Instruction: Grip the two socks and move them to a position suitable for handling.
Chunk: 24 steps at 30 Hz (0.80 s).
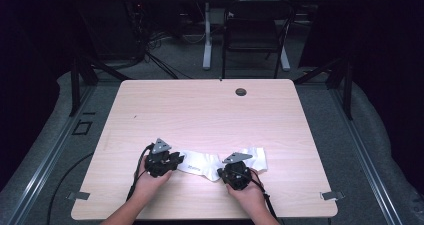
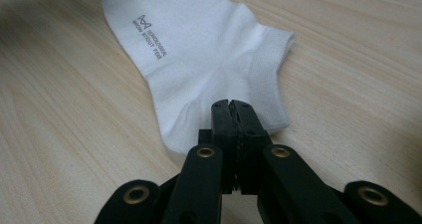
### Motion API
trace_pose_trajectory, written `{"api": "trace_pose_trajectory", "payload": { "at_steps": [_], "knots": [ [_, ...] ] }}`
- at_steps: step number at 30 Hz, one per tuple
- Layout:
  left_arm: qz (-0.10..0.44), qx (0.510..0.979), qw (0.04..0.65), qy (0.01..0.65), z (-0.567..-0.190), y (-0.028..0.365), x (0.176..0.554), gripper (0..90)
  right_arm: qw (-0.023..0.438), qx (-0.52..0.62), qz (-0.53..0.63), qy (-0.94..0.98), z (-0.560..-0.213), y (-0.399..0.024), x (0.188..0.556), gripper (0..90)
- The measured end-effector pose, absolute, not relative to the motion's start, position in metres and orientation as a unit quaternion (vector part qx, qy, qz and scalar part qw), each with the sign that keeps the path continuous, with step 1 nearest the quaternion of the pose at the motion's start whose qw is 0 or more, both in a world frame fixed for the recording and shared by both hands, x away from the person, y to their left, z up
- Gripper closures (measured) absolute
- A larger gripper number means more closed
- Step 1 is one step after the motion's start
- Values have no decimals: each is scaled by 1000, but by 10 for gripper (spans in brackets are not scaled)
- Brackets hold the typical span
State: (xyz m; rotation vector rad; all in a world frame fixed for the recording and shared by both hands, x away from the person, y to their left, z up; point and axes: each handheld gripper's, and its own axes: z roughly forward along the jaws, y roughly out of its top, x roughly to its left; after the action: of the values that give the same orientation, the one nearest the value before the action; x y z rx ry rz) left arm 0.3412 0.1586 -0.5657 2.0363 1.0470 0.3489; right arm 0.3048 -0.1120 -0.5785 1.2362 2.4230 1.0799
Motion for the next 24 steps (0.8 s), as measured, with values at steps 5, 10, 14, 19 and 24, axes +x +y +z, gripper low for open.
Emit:
{"api": "trace_pose_trajectory", "payload": {
  "at_steps": [5, 10, 14, 19, 24],
  "knots": [
    [141, 815, 381, 413, -574, 155, 346, 705, 107, 419, 366, 824, -578, -113, 305, 897],
    [139, 823, 369, 410, -577, 157, 343, 695, 103, 423, 368, 821, -578, -113, 305, 896],
    [134, 828, 365, 405, -578, 159, 337, 683, 99, 424, 363, 823, -578, -114, 305, 896],
    [138, 840, 354, 388, -577, 159, 324, 667, 92, 422, 356, 829, -576, -114, 303, 896],
    [137, 844, 354, 378, -577, 157, 307, 640, 85, 413, 353, 835, -575, -113, 298, 895]
  ]
}}
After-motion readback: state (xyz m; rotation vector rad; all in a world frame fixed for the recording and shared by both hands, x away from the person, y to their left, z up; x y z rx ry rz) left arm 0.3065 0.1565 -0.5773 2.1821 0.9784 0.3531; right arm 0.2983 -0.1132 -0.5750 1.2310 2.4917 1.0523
